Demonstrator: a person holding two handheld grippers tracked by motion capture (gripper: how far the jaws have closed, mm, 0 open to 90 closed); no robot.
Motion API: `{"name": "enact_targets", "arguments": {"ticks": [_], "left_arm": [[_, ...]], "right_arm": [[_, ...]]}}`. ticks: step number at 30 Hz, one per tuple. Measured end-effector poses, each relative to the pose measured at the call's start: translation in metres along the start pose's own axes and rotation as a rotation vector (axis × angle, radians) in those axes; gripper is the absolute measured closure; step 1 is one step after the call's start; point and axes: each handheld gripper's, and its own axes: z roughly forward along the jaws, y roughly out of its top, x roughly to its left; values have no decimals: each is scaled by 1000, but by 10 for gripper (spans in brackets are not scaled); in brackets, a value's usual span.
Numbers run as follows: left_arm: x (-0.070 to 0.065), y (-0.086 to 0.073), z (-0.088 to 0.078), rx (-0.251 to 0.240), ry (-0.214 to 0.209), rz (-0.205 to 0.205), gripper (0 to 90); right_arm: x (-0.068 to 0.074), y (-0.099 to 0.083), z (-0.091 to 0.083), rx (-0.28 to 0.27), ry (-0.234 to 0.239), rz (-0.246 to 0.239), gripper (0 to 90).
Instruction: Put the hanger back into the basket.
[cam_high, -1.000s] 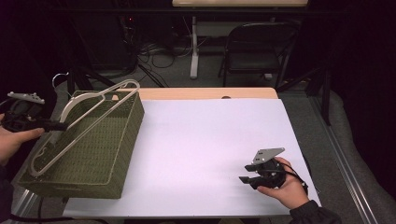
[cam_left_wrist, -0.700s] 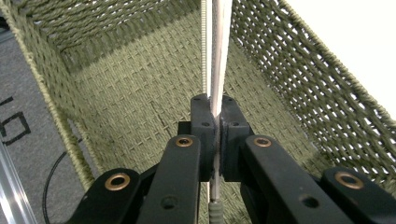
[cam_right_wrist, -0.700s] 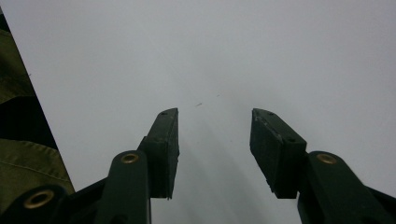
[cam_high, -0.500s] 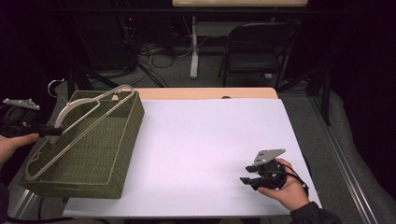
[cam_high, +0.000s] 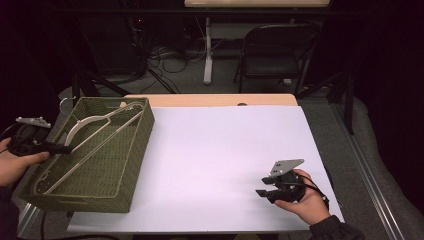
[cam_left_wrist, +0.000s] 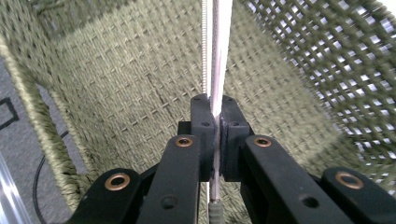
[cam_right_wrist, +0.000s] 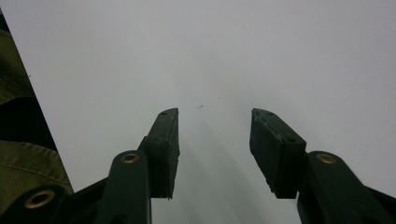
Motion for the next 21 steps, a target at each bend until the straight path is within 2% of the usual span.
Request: {"name": "enact_targets", "arguments": {"ticks": [5,6,8,10,11,12,13,14,16,21], "left_arm": [[-3,-4,15,30,9,19,873],[-4,-4,17,31,12,21,873],[-4,-5,22,34,9,25,873],[-6,-6,26,38,23,27,873],[-7,-6,28,44,31,37,873],[-8,-6,30,50,36,45,873],[-9,-7,32,56,39,52,872],[-10,-8,34,62,40,59,873],[-11,-9,36,64,45,61,872],[-11,-11,37,63,51,63,871]], "right_arm": [[0,-1,-2,4,-1,3,526],[-1,-1,-3,21,-5,-1,526],[-1,-1,-3,4,0,4,527],[-1,-1,-4,19,-6,1,527],[0,-2,-3,-7,-6,5,528],[-1,-1,-4,-2,-4,4,528],[0,-2,-2,-20,-9,8,527],[-1,-1,-5,20,-5,1,528],[-1,-2,-4,-1,-3,5,527],[-1,-2,-4,0,-2,5,528]]}}
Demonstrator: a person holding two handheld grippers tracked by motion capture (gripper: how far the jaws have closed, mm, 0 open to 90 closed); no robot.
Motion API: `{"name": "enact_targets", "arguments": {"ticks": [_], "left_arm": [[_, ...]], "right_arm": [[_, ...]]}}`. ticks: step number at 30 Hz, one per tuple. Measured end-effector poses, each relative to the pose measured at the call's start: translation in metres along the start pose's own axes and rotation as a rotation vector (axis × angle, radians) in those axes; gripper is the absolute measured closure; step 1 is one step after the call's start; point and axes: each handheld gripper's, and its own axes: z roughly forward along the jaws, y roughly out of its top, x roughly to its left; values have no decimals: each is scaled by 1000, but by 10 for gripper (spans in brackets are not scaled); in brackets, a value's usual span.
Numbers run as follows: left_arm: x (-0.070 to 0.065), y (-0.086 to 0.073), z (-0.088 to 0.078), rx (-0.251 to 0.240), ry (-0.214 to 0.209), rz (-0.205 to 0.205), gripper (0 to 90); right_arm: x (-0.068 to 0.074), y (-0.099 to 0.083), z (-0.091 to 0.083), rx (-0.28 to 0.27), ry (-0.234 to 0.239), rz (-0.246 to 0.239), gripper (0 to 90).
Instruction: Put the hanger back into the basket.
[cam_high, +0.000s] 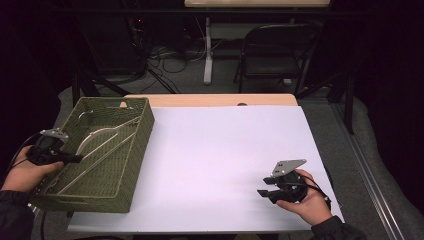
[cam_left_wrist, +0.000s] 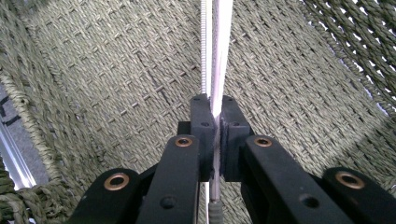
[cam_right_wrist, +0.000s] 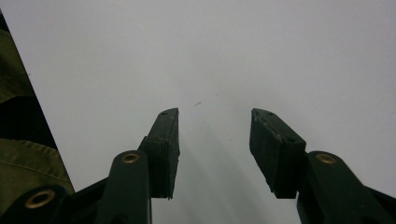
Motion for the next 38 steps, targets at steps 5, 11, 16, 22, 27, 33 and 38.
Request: {"name": "enact_targets", "arguments": {"ticks": [5,11,16,22,27,33,38], "left_arm": [[-2,0,0,-1,9,11,869],[1,-2,-4,-5,43,-12,856],[7,-5,-14,-41,113,-44,789],[7,-10,-21,-68,131,-54,682],[4,-15,-28,-116,136,-107,550],[-14,-18,-38,-166,125,-134,478],[-36,-21,-44,-254,100,-126,432]], "right_arm": [[0,1,0,2,2,-1,528],[1,2,0,-2,-1,-3,527],[1,2,0,4,3,-5,527],[1,2,1,4,4,-2,527],[1,2,0,-4,-1,-3,526],[3,2,-4,-21,-17,-3,505],[4,1,-9,15,-46,7,464]]}}
